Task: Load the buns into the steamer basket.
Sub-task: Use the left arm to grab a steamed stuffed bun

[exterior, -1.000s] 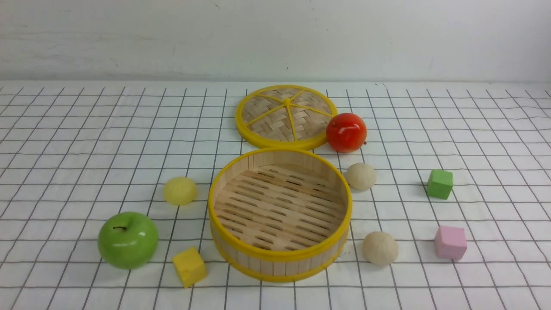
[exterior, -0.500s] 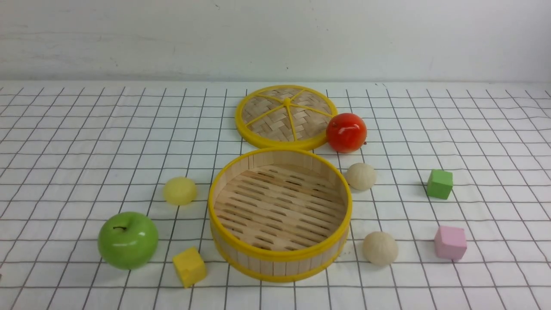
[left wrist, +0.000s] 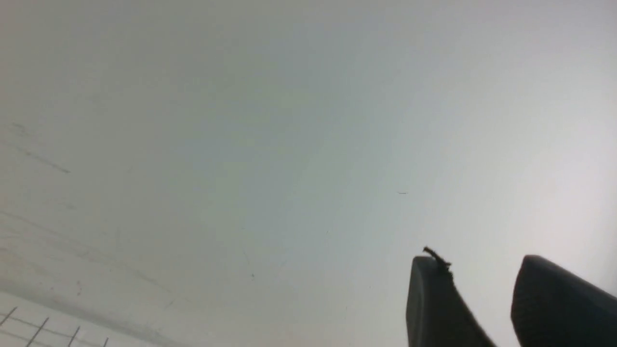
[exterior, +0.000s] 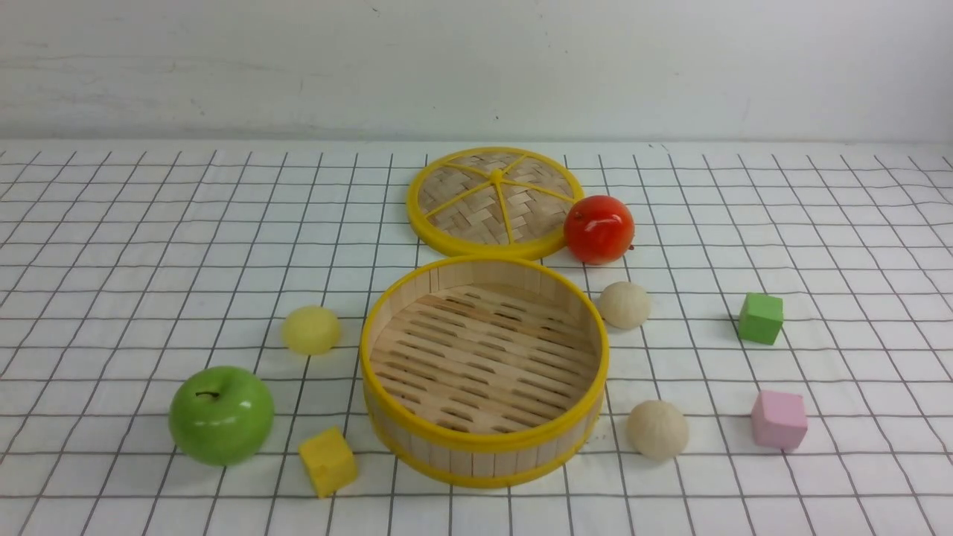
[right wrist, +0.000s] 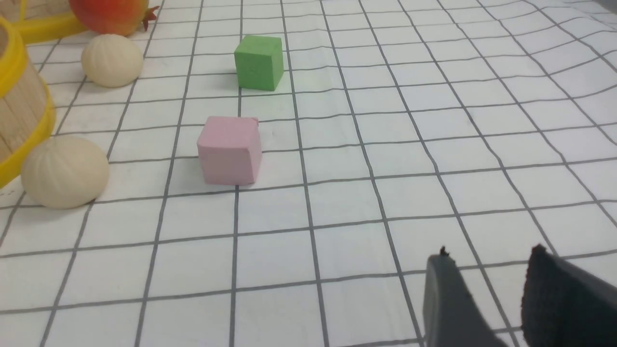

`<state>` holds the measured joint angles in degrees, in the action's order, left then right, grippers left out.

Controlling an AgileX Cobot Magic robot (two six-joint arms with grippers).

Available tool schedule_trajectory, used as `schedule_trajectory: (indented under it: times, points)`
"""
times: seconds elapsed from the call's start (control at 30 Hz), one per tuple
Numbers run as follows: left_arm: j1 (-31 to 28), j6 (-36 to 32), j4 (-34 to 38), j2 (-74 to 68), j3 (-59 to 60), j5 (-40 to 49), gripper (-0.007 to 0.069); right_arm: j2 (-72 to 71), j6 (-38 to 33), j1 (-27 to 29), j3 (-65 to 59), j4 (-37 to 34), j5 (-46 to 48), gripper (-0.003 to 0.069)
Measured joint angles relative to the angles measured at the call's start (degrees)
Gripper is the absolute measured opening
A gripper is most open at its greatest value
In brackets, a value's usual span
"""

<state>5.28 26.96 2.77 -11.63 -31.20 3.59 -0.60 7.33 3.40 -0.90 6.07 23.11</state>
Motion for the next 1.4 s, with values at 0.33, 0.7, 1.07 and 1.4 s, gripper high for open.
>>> schedule_trajectory:
  times: [0.33,0.7,1.07,1.4]
  points:
    - [0.00,-0.30,-4.37,-23.14,-13.86,38.33,0.0239,0.00,0.00,0.00,0.00,0.00,0.00,0.0239]
    - [0.00,-0.25,-5.77,-46.80,-13.34,32.57,0.0239,0.00,0.00,0.00,0.00,0.00,0.00,0.0239]
    - [0.00,-0.84,-4.06,-70.27,-27.71,29.52,0.0239,0.00,0.00,0.00,0.00,0.00,0.00,0.0239]
    - [5.62,-13.98,-2.78,-94.83,-53.67,48.90,0.0239,0.00,0.00,0.00,0.00,0.00,0.00,0.0239]
